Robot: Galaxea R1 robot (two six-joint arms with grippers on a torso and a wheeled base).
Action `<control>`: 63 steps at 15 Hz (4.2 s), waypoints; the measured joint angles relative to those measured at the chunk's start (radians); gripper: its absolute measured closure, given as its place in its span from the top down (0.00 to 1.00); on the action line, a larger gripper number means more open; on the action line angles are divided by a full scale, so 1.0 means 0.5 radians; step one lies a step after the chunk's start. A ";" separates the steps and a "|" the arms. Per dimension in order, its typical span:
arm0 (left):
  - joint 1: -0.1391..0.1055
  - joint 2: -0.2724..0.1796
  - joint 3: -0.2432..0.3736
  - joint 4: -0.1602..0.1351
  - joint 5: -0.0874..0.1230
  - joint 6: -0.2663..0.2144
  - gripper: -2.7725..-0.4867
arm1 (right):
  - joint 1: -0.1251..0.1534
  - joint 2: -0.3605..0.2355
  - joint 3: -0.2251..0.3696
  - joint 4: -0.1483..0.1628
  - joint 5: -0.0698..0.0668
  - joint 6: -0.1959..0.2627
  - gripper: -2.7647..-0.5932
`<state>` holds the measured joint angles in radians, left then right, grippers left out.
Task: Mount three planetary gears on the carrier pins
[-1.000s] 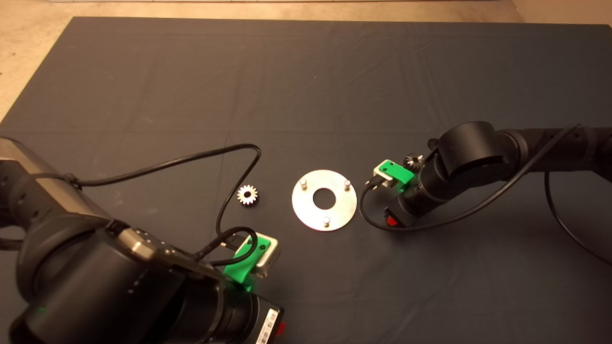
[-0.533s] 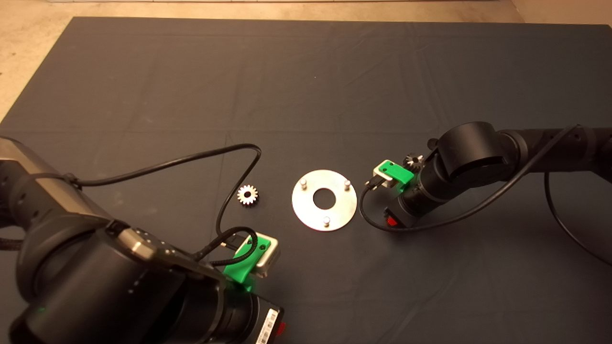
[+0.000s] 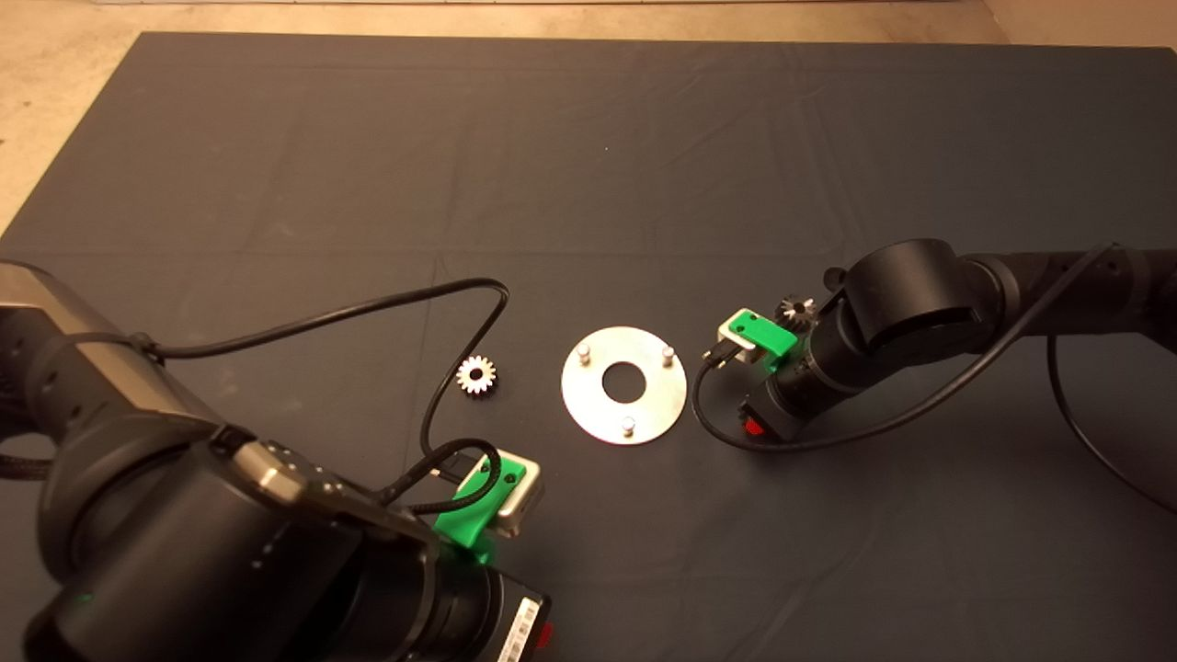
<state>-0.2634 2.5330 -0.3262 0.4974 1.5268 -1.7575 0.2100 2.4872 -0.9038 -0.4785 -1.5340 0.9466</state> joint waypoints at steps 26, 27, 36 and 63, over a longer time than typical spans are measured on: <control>0.000 0.005 0.000 0.001 0.001 -0.001 0.43 | 0.335 0.280 0.560 0.031 -0.002 0.265 0.16; 0.000 0.006 0.000 0.001 0.000 -0.001 0.43 | 0.334 0.304 0.534 0.031 -0.005 0.265 0.16; -0.001 0.016 0.000 0.001 0.001 -0.002 0.43 | 0.258 0.524 0.233 0.032 -0.009 0.233 0.16; -0.006 0.020 0.000 0.002 0.001 -0.002 0.43 | 0.222 0.712 -0.223 0.181 -0.008 -0.172 0.16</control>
<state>-0.2664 2.5430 -0.3262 0.4983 1.5272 -1.7583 0.3209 2.8432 -1.0151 -0.3881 -1.5379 0.8605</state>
